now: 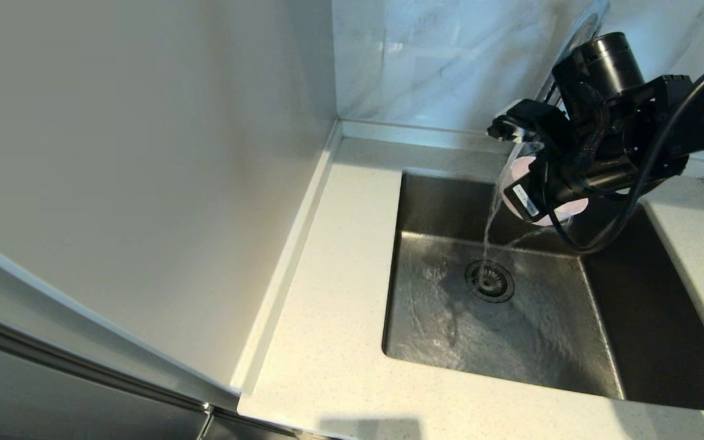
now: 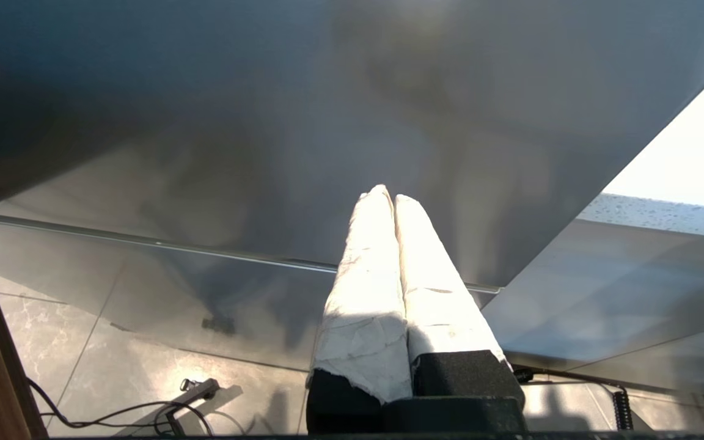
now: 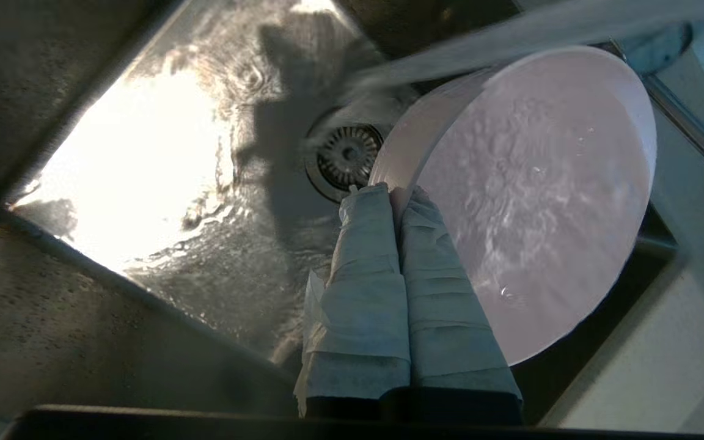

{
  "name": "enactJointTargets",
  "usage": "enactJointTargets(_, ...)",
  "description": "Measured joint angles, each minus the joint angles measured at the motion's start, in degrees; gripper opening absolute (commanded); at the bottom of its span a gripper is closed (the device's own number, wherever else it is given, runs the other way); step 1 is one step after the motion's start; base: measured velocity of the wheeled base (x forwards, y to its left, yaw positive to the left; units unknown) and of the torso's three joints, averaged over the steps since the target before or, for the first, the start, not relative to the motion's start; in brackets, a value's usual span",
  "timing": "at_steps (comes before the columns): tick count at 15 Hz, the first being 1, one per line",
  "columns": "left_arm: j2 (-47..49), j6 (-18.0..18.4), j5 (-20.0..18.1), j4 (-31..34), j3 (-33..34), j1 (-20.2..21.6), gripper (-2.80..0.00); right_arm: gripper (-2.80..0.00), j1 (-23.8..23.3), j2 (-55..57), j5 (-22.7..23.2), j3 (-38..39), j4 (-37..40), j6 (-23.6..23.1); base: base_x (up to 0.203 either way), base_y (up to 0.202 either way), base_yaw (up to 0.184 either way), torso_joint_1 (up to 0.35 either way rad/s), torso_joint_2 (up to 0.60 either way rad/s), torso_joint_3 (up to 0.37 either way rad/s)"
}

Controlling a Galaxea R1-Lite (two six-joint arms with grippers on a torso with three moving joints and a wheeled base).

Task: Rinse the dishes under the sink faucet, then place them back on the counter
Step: Rinse the bowl

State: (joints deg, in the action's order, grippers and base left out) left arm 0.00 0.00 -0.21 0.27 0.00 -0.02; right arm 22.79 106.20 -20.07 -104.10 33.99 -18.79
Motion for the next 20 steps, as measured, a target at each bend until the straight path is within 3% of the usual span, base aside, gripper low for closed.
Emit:
enactJointTargets(5, 0.0, 0.0, -0.01, 0.0, 0.0, 0.0, -2.8, -2.8, -2.51, -3.09, -0.87, 3.88, -0.01, 1.31, 0.0, 0.0, 0.0, 0.0, 0.0, 0.0)
enactJointTargets(11, 0.0, 0.0, 0.02, -0.02, 0.0, 0.02, -2.8, -2.8, -4.36, -5.97, 3.04, 6.64, 0.32, 19.22, 0.0, 0.0, 0.0, 0.0, 0.0, 0.0)
enactJointTargets(16, 0.0, 0.0, 0.02, -0.02, 0.0, 0.02, -2.8, -2.8, -9.59, -7.81, 15.06, 8.92, 1.61, 32.76, 0.0, 0.0, 0.0, 0.0, 0.0, 0.0)
enactJointTargets(20, 0.0, 0.0, 0.01, -0.05, 0.0, 0.02, -2.8, -2.8, -14.61, -9.93, 24.29, 13.68, 1.75, 38.03, 0.0, 0.0, 0.0, 0.0, 0.0, 0.0)
